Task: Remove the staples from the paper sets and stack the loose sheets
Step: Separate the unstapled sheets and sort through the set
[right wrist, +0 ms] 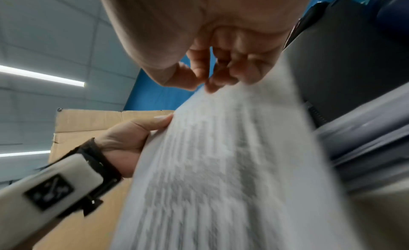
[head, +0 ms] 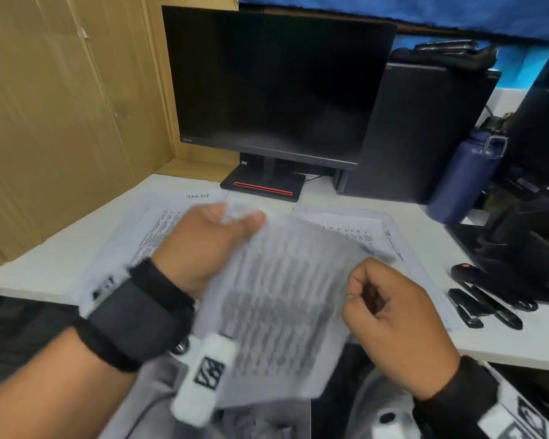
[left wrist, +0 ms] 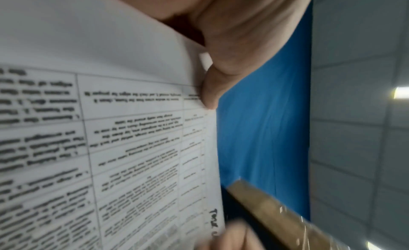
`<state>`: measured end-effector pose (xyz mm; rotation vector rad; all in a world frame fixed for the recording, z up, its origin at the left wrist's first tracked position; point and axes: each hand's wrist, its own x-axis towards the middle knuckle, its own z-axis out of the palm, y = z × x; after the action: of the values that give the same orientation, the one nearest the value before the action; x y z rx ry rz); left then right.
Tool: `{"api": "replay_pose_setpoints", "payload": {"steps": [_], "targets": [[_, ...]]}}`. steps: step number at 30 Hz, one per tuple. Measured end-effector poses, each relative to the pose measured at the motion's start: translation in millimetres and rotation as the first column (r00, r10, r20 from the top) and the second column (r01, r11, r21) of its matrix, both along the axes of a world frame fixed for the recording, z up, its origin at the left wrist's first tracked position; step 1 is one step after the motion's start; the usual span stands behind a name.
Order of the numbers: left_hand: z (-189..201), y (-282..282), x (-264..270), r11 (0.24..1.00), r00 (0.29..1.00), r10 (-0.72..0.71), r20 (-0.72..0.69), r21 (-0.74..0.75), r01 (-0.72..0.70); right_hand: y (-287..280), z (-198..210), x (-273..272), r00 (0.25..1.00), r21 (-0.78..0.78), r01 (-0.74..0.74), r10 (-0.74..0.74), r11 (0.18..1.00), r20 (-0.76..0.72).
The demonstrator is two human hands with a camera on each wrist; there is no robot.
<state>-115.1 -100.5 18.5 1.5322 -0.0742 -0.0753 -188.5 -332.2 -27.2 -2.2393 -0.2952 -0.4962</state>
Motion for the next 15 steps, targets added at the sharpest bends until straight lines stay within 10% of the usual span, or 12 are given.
{"api": "replay_pose_setpoints", "payload": {"steps": [15], "targets": [[44,70,21,0.955,0.95,0.255,0.181,-0.199,-0.219,32,-162,49,0.705,-0.344,-0.444,0.085,0.828,-0.704]]}}
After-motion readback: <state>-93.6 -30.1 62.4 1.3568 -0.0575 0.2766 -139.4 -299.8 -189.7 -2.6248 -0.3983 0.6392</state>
